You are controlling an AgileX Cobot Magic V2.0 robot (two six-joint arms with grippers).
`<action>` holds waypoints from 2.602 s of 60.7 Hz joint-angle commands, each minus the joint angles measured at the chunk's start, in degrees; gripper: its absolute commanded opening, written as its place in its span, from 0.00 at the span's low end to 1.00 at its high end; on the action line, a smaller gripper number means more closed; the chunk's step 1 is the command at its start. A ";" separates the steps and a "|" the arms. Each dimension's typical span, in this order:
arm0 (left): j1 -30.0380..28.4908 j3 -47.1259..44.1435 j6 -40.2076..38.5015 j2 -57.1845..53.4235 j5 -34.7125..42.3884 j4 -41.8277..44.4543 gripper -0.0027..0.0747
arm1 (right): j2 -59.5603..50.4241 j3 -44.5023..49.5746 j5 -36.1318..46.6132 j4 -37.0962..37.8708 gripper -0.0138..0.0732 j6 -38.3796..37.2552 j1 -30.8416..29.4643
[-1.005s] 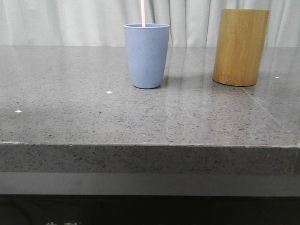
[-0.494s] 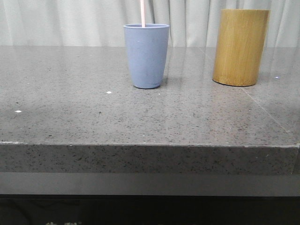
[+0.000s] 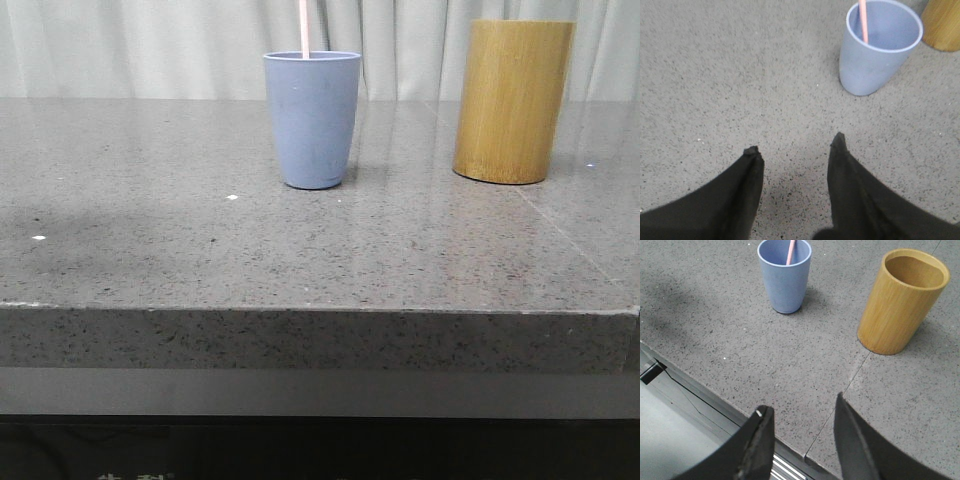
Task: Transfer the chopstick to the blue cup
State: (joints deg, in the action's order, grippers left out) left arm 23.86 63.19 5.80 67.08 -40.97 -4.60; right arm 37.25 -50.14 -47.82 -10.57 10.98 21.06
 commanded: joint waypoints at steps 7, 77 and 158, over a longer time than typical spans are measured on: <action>-0.26 2.02 -0.14 3.23 6.65 0.28 0.44 | -0.59 -0.90 4.86 -0.80 0.53 -0.07 -0.43; -0.26 2.42 -0.14 -0.58 4.58 0.13 0.01 | -0.59 -0.90 4.09 -0.46 0.02 -0.02 -0.43; -21.21 -54.17 -0.86 -55.96 36.64 1.11 0.01 | -0.59 -0.90 4.10 -0.59 0.02 -0.02 -0.43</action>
State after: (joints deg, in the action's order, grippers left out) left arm 3.49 12.10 5.58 15.62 -12.07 -0.99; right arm 36.83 -49.78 -47.38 -10.76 10.85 21.06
